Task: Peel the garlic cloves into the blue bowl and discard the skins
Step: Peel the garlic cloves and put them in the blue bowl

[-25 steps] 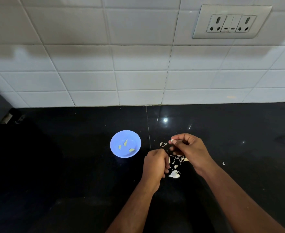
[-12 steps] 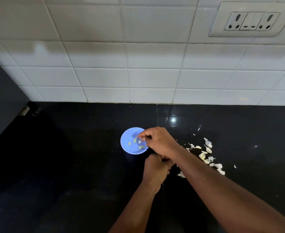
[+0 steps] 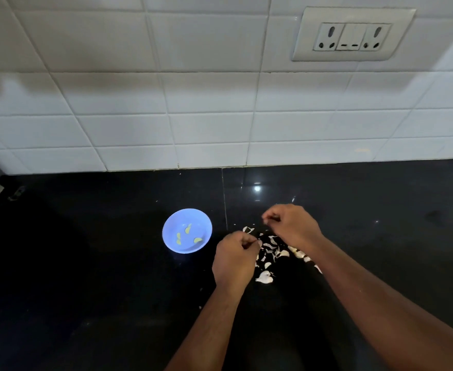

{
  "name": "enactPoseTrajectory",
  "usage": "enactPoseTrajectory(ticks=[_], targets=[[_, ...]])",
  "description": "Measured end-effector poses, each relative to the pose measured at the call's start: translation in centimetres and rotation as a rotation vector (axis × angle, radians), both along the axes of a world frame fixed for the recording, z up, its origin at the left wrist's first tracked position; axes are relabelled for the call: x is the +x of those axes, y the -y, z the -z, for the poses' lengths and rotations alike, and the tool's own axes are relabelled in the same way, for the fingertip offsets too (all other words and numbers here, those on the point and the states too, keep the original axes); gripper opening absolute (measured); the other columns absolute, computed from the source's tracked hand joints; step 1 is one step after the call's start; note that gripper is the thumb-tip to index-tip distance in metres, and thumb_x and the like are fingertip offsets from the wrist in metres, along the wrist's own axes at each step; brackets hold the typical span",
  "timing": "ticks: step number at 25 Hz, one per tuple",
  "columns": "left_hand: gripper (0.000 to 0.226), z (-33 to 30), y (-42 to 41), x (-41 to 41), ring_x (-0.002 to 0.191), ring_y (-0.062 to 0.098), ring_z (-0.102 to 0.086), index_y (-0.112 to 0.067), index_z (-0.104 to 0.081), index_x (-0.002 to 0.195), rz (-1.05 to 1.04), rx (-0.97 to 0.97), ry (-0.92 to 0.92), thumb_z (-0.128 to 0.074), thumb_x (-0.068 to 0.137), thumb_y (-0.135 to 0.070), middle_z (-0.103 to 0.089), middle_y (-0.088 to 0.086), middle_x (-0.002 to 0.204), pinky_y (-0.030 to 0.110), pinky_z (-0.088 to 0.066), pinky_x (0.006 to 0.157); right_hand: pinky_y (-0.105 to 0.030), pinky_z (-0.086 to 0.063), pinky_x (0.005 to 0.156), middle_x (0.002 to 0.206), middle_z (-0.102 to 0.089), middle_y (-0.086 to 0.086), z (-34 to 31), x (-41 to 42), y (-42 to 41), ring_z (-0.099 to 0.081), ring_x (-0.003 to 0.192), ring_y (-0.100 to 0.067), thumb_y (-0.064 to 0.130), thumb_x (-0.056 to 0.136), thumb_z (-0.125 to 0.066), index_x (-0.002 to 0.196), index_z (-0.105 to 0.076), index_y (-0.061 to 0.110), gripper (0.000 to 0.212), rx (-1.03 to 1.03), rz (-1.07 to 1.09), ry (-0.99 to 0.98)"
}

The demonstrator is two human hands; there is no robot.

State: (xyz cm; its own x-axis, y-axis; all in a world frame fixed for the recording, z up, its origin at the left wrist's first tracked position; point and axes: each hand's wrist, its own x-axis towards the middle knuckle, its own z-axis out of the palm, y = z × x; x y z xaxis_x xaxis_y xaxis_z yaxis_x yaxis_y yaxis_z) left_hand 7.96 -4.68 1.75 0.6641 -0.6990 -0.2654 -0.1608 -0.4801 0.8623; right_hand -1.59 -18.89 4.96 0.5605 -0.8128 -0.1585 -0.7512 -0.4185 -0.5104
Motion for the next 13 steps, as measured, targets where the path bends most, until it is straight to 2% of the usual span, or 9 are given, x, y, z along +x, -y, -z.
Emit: enactPoseTrajectory(ticks=[2, 5, 9, 11, 13], targets=[[0.006, -0.4, 1.4, -0.8, 0.081, -0.002, -0.068, -0.035, -0.072, 0.088, 0.013, -0.014, 0.029, -0.073, 0.093, -0.039, -0.073, -0.018, 0.089, 0.031, -0.058, 0.073, -0.033, -0.056, 0.085, 0.112, -0.074, 0.019, 0.0, -3.2, 1.6, -0.068, 0.102, -0.01, 0.035, 0.095, -0.065, 0.104, -0.076, 0.041, 0.016, -0.036, 0.058, -0.115], [0.007, -0.8, 2.9, -1.9, 0.081, -0.002, -0.067, -0.036, -0.071, 0.09, 0.027, -0.008, 0.041, -0.069, 0.096, -0.039, -0.072, -0.017, 0.092, 0.028, -0.057, 0.071, -0.035, -0.054, 0.087, 0.122, -0.07, 0.015, 0.6, -4.8, 2.4, -0.066, 0.112, -0.015, 0.038, 0.098, -0.061, 0.114, -0.074, 0.04, 0.021, -0.067, -0.009, -0.195], [0.011, -0.9, 3.7, -2.5, 0.083, -0.003, -0.066, -0.035, -0.071, 0.089, -0.052, -0.024, 0.048, -0.065, 0.099, -0.037, -0.071, -0.018, 0.091, 0.029, -0.057, 0.074, -0.038, -0.055, 0.087, 0.119, -0.067, 0.004, 1.7, -4.5, 2.6, -0.066, 0.112, -0.022, 0.042, 0.099, -0.06, 0.117, -0.073, 0.034, 0.023, -0.158, -0.156, -0.321], [0.01, -0.7, 3.8, -2.5, 0.085, -0.003, -0.066, -0.034, -0.072, 0.093, -0.087, -0.028, 0.04, -0.065, 0.099, -0.034, -0.072, -0.018, 0.092, 0.028, -0.056, 0.075, -0.035, -0.054, 0.084, 0.113, -0.065, 0.005, 2.2, -4.6, 3.0, -0.067, 0.105, -0.022, 0.037, 0.098, -0.062, 0.108, -0.072, 0.032, 0.015, -0.158, -0.183, -0.293], [0.01, -0.2, 4.1, -2.7, 0.088, -0.005, -0.067, -0.034, -0.074, 0.098, -0.096, -0.082, -0.034, -0.066, 0.099, -0.028, -0.073, -0.017, 0.095, 0.021, -0.053, 0.075, -0.033, -0.053, 0.078, 0.1, -0.067, 0.009, 2.2, -5.1, 3.3, -0.067, 0.093, -0.017, 0.03, 0.095, -0.067, 0.093, -0.067, 0.032, 0.003, -0.052, -0.133, -0.108]])
